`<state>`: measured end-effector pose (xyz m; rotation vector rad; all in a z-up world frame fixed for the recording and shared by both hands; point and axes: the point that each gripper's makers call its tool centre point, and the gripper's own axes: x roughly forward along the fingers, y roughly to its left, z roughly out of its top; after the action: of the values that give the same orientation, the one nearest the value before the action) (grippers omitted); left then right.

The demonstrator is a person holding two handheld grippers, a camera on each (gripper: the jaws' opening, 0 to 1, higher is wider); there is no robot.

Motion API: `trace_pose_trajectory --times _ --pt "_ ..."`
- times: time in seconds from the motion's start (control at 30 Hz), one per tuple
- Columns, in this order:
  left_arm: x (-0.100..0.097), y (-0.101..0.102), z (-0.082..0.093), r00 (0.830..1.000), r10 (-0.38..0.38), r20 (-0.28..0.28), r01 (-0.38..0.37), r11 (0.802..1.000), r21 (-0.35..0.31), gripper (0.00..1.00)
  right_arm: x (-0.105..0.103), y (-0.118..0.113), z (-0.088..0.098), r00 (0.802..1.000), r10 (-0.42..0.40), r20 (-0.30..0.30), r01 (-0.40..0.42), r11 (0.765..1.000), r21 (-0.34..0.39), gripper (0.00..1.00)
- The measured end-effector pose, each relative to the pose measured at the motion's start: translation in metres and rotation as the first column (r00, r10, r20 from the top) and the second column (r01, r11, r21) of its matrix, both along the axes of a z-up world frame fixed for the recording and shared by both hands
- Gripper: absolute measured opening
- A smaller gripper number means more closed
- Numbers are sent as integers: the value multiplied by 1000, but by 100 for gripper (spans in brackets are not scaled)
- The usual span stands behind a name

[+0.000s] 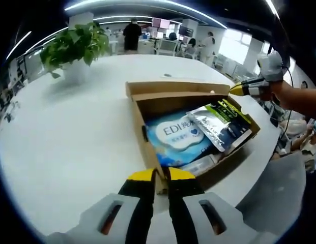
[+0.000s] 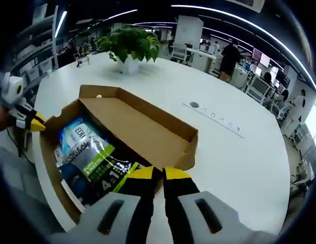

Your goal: Operate the shoe box by opening the lid, removing the specified soft item, and placing it in the target area until the item is outside and the box remains undamaged.

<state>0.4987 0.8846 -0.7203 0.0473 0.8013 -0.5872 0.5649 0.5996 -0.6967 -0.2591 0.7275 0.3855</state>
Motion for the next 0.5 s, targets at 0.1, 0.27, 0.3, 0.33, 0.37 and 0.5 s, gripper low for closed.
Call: trace_pose_trajectory --times 0.1,0.27,0.3,0.33,0.37,0.5 --pt "0 0 0 1000 4 1 -4 1000 -4 6 -8 4 -4 1000 6 -18 -6 1000 3 5" --pt "1 0 -1 1000 7 1 -7 1000 -7 6 -18 9 -9 999 20 -39 -20 1000 -1 4" --pt "1 1 -1 1000 7 1 -7 1000 -7 6 -19 9 -9 999 22 -42 -22 1000 -2 4" --pt "1 0 -1 1000 7 0 -7 1000 -9 6 -21 10 -10 999 23 -47 -23 1000 -1 4" --pt "0 0 -1 1000 7 0 -7 1000 -9 6 -22 11 -11 998 25 -50 -25 1000 0 4" --pt "0 0 -1 1000 8 1 -8 1000 -11 6 -27 13 -15 997 32 -73 -32 999 3 5"
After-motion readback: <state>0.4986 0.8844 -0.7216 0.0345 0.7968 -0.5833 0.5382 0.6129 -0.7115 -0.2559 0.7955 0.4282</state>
